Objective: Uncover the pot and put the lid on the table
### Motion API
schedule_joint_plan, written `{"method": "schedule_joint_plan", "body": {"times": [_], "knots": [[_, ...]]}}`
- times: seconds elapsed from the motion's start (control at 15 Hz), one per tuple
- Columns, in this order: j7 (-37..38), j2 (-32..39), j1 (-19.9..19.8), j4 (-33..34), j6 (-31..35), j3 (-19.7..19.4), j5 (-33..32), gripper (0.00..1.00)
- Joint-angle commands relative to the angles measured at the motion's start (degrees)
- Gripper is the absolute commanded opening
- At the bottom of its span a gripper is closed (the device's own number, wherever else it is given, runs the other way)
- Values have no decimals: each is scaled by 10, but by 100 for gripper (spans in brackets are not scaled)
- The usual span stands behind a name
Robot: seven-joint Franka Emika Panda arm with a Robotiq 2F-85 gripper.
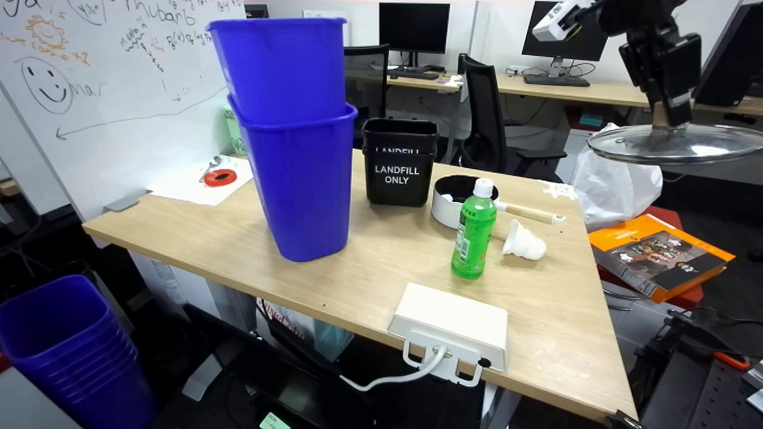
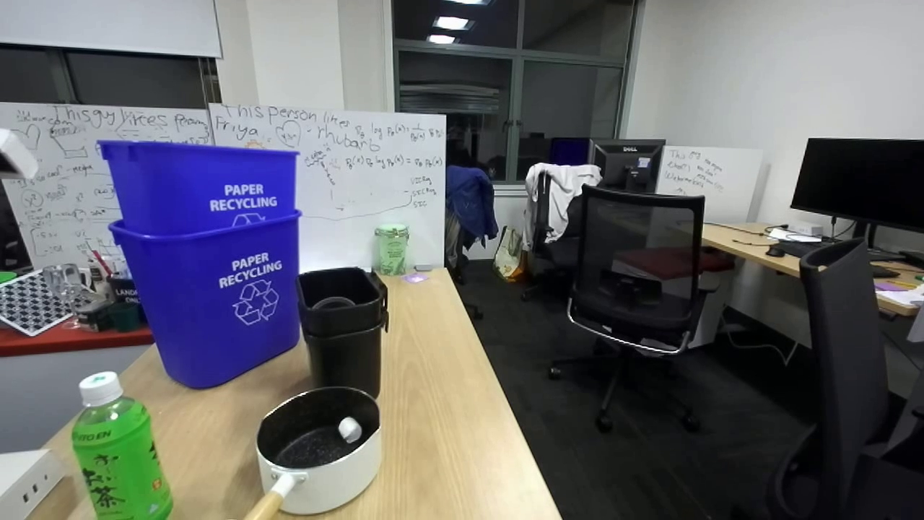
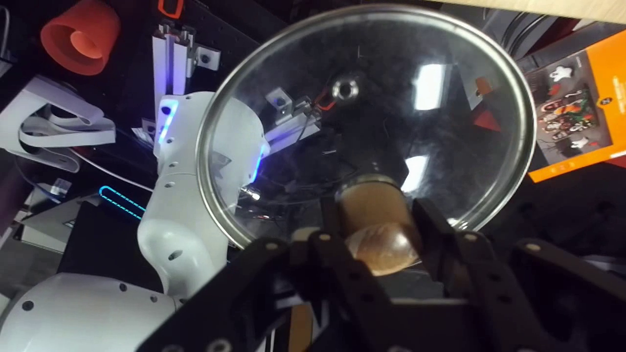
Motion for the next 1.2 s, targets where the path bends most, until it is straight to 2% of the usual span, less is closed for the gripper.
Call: {"method": "schedule_joint_plan", "body": {"times": [0.0, 0.2, 0.27, 0.33, 0.47, 1.13], "knots": [[0, -54, -96, -71, 53, 88, 68, 16], [2, -79, -144, -121, 83, 167, 114, 16], [3, -49, -104, -97, 56, 126, 89, 41], [3, -57, -114, -110, 66, 147, 96, 41], [3, -66, -124, -118, 72, 160, 98, 41], [3, -69, -132, -118, 74, 160, 98, 41]]}}
